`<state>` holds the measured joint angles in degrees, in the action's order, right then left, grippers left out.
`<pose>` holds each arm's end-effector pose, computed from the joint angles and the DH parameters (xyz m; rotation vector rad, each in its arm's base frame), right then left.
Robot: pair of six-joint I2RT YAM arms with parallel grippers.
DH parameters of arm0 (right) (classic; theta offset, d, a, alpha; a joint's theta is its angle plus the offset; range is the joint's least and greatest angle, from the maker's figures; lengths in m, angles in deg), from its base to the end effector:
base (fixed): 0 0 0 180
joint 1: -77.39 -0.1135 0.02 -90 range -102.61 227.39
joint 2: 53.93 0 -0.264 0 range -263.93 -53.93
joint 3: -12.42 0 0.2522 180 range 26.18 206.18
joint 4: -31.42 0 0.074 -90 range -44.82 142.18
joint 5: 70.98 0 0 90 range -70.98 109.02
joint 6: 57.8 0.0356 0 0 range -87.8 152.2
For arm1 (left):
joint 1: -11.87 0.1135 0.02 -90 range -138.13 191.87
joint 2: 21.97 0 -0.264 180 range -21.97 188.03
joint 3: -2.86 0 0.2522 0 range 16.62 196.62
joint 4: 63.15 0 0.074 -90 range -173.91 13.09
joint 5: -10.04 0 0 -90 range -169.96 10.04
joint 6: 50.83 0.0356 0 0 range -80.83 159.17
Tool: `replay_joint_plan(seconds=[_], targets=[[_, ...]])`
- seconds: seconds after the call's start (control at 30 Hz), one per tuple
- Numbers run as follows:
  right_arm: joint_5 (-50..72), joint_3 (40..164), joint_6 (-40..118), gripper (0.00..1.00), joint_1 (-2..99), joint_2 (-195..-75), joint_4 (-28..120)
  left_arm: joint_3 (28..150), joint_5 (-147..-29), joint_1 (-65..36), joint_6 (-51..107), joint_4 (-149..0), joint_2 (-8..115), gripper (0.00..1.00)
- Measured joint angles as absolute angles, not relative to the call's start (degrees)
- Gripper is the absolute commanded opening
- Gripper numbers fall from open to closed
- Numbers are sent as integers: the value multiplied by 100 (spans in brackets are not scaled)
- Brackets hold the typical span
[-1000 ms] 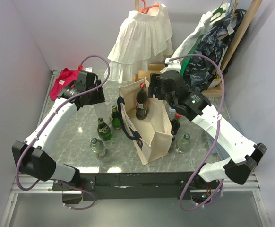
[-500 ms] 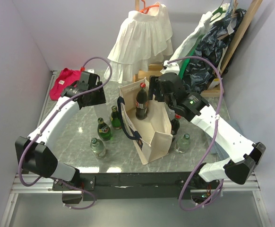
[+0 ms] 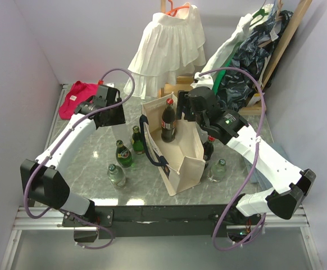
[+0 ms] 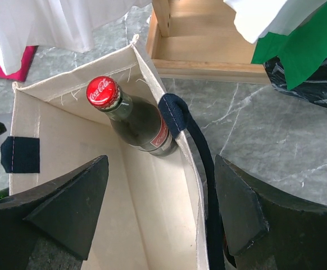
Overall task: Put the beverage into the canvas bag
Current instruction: Pick up the drink from the center of the board.
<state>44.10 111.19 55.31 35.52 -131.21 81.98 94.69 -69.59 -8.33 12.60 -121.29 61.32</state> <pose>0.2256 0.1819 0.4118 -0.0684 2.0350 0.2591 0.2924 -0.1008 0.3301 -0.2153 2.4136 -0.1520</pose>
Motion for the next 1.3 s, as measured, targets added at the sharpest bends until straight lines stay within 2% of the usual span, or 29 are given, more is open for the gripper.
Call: replay_joint_plan(seconds=[0.17,0.23,0.27,0.3,0.37,0.4,1.3], targets=[[4410,11119,5531,82,3552,-13121,8198,9469,-6957,-833,1289,-12127,6191,52],[4410,11119,5531,82,3552,-13121,8198,9469,-6957,-833,1302,-12116,6193,44],[4412,11119,5531,82,3552,-13121,8198,9469,-6955,-833,1308,-12105,6193,40],[4415,11119,5531,82,3552,-13121,8198,9469,-6944,-833,1321,-12088,6193,25],[4423,11119,5531,82,3552,-13121,8198,9471,-6898,-833,1359,-12027,6189,12],[4426,11119,5531,82,3552,-13121,8198,9471,-6881,-833,1391,-12009,6189,1],[4401,11021,5638,82,3552,-13121,8207,9510,-6876,-836,1564,-12138,6143,1]])
